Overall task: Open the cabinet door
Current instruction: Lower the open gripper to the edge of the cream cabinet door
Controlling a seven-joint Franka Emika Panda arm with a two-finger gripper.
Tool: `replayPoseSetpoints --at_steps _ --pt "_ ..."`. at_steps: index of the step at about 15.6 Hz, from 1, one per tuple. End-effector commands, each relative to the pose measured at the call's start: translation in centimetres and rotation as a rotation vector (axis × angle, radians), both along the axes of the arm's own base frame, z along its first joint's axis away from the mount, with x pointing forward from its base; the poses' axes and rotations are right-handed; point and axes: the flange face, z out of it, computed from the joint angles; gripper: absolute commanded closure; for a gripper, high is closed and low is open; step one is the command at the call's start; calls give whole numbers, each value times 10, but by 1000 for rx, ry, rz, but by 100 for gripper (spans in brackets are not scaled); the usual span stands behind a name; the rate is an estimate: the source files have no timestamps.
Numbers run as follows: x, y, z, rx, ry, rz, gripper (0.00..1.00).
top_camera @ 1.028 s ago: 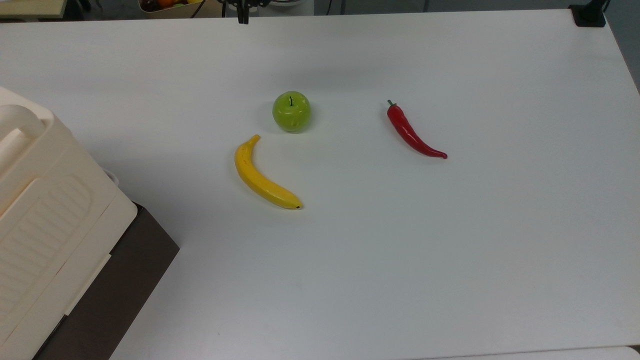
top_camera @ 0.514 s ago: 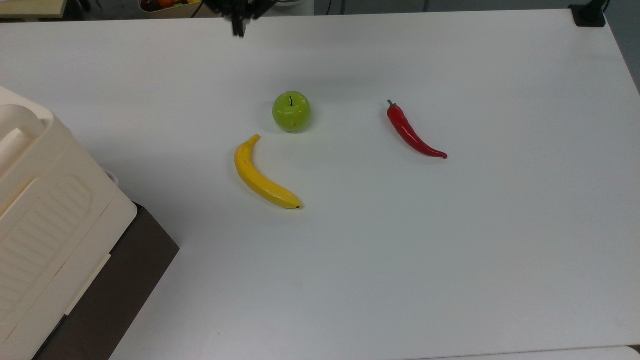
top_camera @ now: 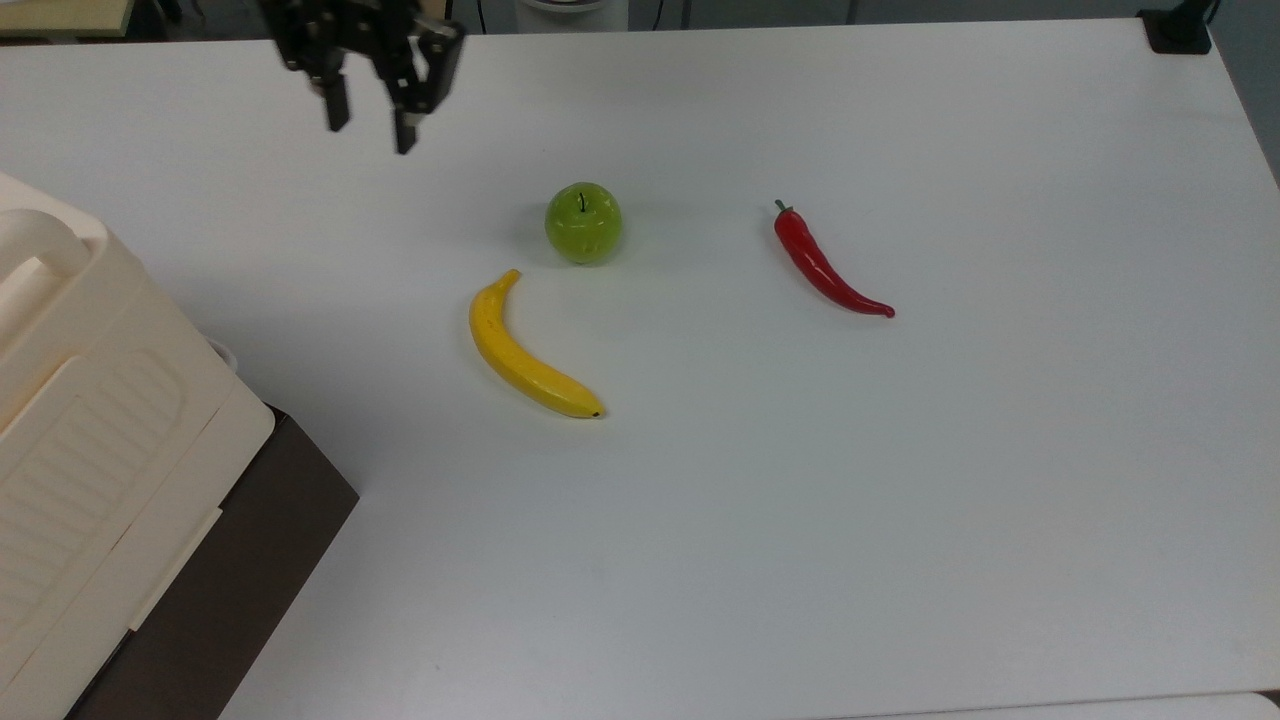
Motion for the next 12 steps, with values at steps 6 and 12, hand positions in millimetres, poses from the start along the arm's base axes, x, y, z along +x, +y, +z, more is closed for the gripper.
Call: replayPoseSetpoints --at_steps 6,12 --pt "51 -61 5 -97 -264 -76 35" --pt "67 -77 1 -122 -393 -82 30"
